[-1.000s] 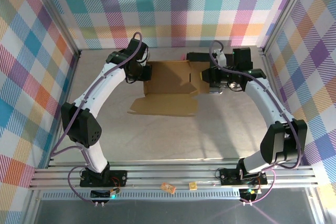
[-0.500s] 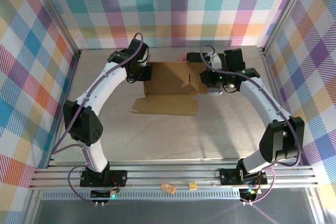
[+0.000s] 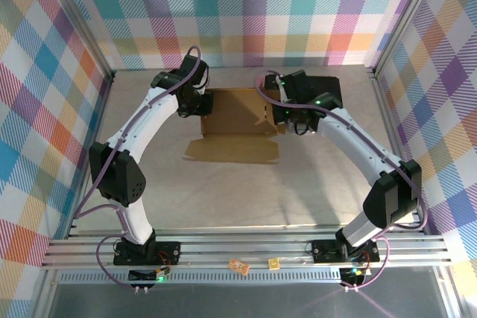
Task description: Fold the paper box
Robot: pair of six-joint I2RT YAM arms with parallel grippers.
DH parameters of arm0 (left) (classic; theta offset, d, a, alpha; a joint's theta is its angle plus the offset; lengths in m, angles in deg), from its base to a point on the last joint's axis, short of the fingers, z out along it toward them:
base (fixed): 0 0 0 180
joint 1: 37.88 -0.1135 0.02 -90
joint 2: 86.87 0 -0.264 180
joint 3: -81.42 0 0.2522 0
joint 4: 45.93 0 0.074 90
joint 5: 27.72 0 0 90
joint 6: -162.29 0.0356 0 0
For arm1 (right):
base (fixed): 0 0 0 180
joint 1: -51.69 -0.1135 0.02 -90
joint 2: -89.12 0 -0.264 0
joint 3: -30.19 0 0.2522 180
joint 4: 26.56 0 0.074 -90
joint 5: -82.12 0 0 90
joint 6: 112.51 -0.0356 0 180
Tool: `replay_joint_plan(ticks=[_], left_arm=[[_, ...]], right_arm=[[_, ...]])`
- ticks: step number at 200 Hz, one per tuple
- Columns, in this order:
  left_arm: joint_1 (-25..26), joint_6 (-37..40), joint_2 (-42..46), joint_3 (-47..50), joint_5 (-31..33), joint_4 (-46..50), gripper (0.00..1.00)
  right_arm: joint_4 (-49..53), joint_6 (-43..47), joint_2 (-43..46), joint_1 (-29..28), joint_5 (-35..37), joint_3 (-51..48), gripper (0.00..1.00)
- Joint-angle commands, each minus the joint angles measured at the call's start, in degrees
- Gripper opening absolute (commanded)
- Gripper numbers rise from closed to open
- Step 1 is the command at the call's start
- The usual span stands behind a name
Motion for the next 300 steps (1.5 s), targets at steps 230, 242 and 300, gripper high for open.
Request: replay_joint_plan(ticks=[230, 242, 300], left_arm=[[-7.11, 0.33, -0.82, 0.63, -18.46, -6.17, 0.00], [-7.14, 0.29, -0.91, 0.56, -18.78, -6.06, 0.00], [-7.23, 0.40, -0.91, 1.25, -18.95, -5.63, 0.00]], right_arm=[[-26.51, -20.51, -4.77, 34.46, -84.07, -6.48, 0.13], [-29.29, -21.20, -5.21, 34.01, -86.89, -7.95, 0.12], [-29.47, -19.85, -4.69, 30.05, -90.82, -8.72, 0.22]])
